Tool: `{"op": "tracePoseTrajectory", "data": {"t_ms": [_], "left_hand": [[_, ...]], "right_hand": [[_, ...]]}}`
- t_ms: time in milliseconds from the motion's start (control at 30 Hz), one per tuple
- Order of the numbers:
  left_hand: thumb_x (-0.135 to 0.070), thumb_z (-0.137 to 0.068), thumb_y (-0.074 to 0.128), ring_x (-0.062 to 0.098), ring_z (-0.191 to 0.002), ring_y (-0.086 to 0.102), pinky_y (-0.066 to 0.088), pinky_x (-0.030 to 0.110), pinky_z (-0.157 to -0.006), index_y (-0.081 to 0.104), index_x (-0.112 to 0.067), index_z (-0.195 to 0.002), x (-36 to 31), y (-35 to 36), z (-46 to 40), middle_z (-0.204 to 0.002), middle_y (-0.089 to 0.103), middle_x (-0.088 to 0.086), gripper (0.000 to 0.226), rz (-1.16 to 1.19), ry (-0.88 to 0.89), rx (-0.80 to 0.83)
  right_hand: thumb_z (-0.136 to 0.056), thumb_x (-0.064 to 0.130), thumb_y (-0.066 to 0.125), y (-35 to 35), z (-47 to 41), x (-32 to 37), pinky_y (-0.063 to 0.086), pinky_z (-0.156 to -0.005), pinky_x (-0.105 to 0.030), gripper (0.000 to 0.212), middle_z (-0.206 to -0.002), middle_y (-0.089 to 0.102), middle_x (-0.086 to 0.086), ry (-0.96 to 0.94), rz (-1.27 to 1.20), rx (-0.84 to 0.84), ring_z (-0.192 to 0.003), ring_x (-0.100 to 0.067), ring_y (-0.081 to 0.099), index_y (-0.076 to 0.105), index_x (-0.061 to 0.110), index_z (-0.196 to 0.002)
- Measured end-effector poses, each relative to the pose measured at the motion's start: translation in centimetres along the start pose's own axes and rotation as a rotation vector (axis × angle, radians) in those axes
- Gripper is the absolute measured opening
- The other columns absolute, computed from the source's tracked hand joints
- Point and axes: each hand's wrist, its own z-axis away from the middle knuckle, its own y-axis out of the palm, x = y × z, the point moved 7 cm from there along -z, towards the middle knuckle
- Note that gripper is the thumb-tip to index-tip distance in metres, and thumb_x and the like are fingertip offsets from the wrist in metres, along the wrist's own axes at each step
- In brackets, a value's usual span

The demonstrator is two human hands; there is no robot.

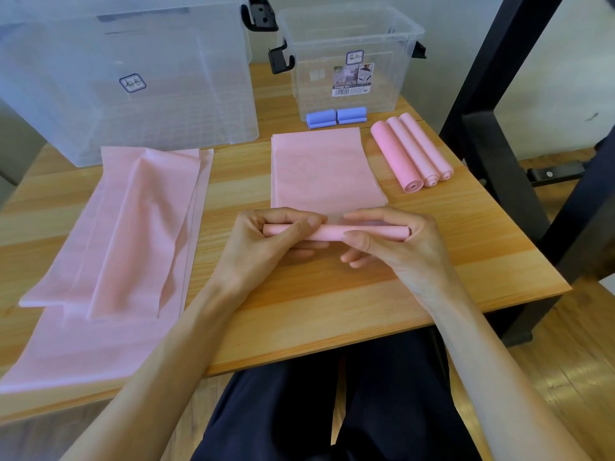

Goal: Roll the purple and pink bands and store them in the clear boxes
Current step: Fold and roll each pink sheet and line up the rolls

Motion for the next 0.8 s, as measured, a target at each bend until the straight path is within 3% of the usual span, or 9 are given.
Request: {"op": "tracePoseTrajectory", "data": {"t_ms": [200, 400, 667, 800], "left_hand": [[-0.021, -0.082, 0.070, 0.010, -0.086, 0.073, 0.053, 0.014, -0.073, 0.077, -0.014, -0.093, -0.39, 0.15, 0.13, -0.091, 0.078, -0.001, 0.015, -0.061, 0.036, 0.008], [-0.014, -0.084, 0.070, 0.012, -0.081, 0.074, 0.055, 0.016, -0.068, 0.077, -0.010, -0.093, -0.25, -0.10, -0.02, -0.089, 0.078, 0.002, 0.012, -0.034, 0.030, -0.032], [-0.016, -0.080, 0.073, 0.011, -0.081, 0.073, 0.054, 0.015, -0.070, 0.077, -0.011, -0.095, -0.57, 0.24, 0.17, -0.088, 0.078, 0.001, 0.016, -0.074, 0.060, 0.018], [-0.013, -0.082, 0.071, 0.017, -0.079, 0.075, 0.059, 0.021, -0.070, 0.076, -0.009, -0.093, -0.18, -0.03, 0.06, -0.087, 0.078, 0.005, 0.013, -0.003, 0.018, -0.027]], "right_hand": [[-0.080, 0.017, 0.075, -0.24, 0.11, -0.05, 0.058, -0.053, -0.028, 0.014, -0.078, 0.076, -0.013, 0.006, 0.021, -0.024, -0.059, -0.029, 0.072, 0.077, 0.008, -0.091], [-0.077, 0.015, 0.077, -0.04, -0.01, 0.00, 0.060, -0.059, -0.029, 0.026, -0.079, 0.076, -0.012, 0.011, 0.011, 0.008, -0.065, -0.029, 0.073, 0.074, 0.007, -0.101], [-0.079, 0.023, 0.074, -0.27, 0.08, -0.18, 0.059, -0.054, -0.029, 0.019, -0.080, 0.076, -0.013, 0.027, 0.024, -0.017, -0.060, -0.029, 0.072, 0.077, 0.009, -0.092], [-0.077, 0.015, 0.077, -0.07, -0.05, -0.15, 0.060, -0.059, -0.029, 0.027, -0.085, 0.077, -0.012, 0.024, 0.001, 0.011, -0.067, -0.029, 0.074, 0.073, 0.007, -0.103]]}}
